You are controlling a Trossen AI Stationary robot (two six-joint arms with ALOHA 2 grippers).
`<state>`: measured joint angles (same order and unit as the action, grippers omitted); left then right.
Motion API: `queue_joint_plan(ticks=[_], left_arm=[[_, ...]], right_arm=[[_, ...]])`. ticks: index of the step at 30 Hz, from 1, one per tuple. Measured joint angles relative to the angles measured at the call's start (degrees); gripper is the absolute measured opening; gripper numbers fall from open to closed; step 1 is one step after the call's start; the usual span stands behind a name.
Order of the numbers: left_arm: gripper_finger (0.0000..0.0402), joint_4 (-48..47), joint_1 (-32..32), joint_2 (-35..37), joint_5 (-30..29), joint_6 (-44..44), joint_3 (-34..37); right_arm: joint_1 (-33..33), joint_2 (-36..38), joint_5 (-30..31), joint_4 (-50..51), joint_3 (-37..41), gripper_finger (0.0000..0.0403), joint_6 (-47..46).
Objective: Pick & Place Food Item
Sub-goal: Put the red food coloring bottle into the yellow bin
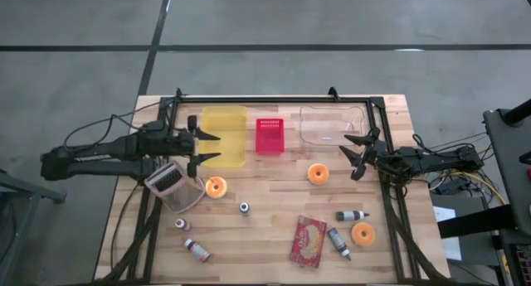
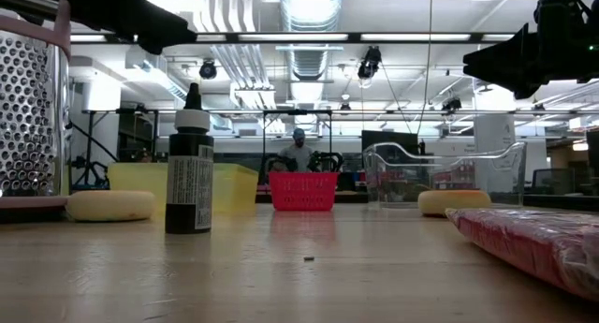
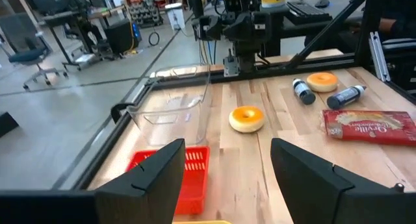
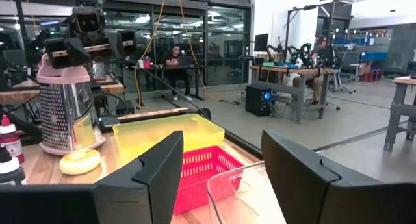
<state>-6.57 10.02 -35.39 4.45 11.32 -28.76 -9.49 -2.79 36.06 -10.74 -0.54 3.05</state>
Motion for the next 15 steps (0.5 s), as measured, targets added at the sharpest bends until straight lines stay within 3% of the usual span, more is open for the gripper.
queue_joint_plan(ticks=[10,15], left_arm=[[0.0232,1.03,-4.41,-3.85,-1.21,-1.51,0.05],[0.0232,2.34,-8.71,-5.47,-6.09,-1.56,0.05]], right_arm=[[0.0,0.02,0.01,0.0,0.0,0.0203,0.0],[0.01,0.02,0.0,0.0,-0.01,0.0203,0.0]])
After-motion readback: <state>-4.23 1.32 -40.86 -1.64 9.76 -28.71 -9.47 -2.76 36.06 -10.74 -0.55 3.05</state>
